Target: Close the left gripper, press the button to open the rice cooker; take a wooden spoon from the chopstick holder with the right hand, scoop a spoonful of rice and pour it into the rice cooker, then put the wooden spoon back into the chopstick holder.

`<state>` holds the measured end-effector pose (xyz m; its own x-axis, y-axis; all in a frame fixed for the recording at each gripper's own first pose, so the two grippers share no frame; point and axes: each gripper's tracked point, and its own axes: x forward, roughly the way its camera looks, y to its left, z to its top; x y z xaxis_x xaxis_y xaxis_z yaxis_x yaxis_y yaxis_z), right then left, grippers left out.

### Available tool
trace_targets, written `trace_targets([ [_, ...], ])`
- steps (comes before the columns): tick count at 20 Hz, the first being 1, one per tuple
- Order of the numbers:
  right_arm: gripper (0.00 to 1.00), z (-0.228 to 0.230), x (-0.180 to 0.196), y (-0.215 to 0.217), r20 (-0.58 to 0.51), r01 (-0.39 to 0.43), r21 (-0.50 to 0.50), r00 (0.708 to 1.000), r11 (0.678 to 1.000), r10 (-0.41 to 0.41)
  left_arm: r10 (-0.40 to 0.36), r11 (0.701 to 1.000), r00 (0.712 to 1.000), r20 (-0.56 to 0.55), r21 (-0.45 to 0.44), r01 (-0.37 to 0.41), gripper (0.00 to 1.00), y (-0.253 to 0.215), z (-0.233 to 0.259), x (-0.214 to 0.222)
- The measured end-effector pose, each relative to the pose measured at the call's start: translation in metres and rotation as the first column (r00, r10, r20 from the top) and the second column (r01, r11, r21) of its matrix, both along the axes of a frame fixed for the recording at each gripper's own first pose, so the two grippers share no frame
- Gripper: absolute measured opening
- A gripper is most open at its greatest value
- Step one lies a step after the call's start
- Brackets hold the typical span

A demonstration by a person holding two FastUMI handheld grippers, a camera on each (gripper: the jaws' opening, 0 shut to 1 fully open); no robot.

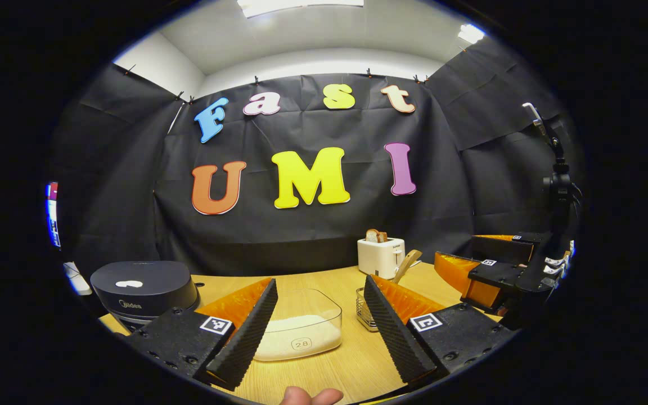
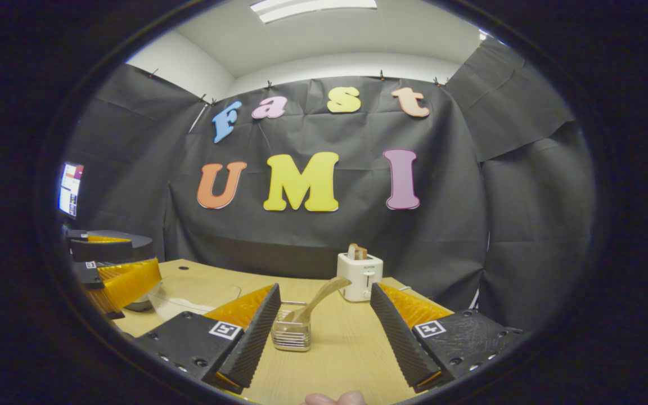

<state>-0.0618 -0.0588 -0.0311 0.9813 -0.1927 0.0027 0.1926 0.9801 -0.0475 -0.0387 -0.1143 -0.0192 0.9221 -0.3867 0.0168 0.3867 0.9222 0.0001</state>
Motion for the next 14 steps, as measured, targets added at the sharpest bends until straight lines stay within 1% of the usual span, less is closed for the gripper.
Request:
trace_targets([
  [1, 0.91, 0.002, 0.000, 0.002, 0.002, -0.002, -0.001, 1.000, 1.000, 0.002, 0.010, 1.000, 1.000, 0.004, 0.002, -0.010, 0.99, 0.005, 0.001, 0.001],
  [2, 0.95, 0.004, 0.000, 0.004, 0.004, -0.003, 0.000, 1.000, 1.000, 0.003, 0.014, 1.000, 1.000, 0.010, 0.001, -0.014, 0.99, 0.008, 0.003, 0.001],
  [3, 0.92, 0.006, 0.000, 0.006, 0.006, -0.005, 0.004, 1.000, 1.000, 0.005, 0.025, 1.000, 1.000, 0.009, -0.003, -0.025, 0.99, 0.013, 0.005, 0.003],
  [4, 0.92, 0.004, 0.000, 0.010, 0.001, -0.013, 0.010, 1.000, 1.000, 0.013, 0.040, 0.999, 0.999, 0.004, -0.011, -0.040, 0.99, 0.017, 0.005, 0.003],
  [5, 0.95, 0.004, 0.001, 0.012, -0.005, -0.020, 0.016, 1.000, 1.000, 0.020, 0.044, 0.999, 0.999, -0.001, -0.017, -0.044, 0.99, 0.019, 0.006, 0.002],
  [6, 0.91, 0.005, 0.001, 0.014, -0.006, -0.023, 0.017, 1.000, 1.000, 0.023, 0.052, 0.998, 0.999, -0.006, -0.021, -0.052, 0.99, 0.022, 0.006, 0.002],
  [7, 0.95, 0.007, 0.001, 0.014, -0.002, -0.020, 0.018, 1.000, 1.000, 0.020, 0.060, 0.998, 0.998, -0.008, -0.021, -0.060, 0.99, 0.025, 0.007, 0.003],
  [8, 0.95, 0.010, 0.002, 0.013, 0.004, -0.021, 0.018, 1.000, 1.000, 0.021, 0.069, 0.997, 0.998, -0.007, -0.021, -0.069, 0.99, 0.028, 0.007, 0.003],
  [9, 0.92, 0.011, 0.001, 0.015, 0.006, -0.023, 0.014, 1.000, 1.000, 0.023, 0.078, 0.997, 0.997, -0.003, -0.020, -0.078, 0.99, 0.031, 0.009, 0.004],
  [11, 0.91, 0.012, 0.002, 0.017, 0.009, -0.024, 0.012, 1.000, 1.000, 0.024, 0.084, 0.996, 0.996, 0.004, -0.014, -0.084, 0.99, 0.032, 0.011, 0.003],
  [12, 0.92, 0.011, 0.001, 0.018, 0.008, -0.025, 0.015, 1.000, 1.000, 0.024, 0.085, 0.996, 0.996, 0.011, -0.013, -0.085, 0.99, 0.032, 0.013, 0.002],
  [13, 0.95, 0.010, 0.001, 0.020, 0.005, -0.028, 0.019, 1.000, 0.999, 0.028, 0.085, 0.996, 0.996, 0.018, -0.011, -0.085, 0.99, 0.033, 0.015, 0.002],
  [14, 0.95, 0.009, 0.001, 0.021, 0.002, -0.031, 0.022, 1.000, 0.999, 0.031, 0.086, 0.996, 0.996, 0.024, -0.009, -0.086, 0.99, 0.033, 0.017, 0.001],
])
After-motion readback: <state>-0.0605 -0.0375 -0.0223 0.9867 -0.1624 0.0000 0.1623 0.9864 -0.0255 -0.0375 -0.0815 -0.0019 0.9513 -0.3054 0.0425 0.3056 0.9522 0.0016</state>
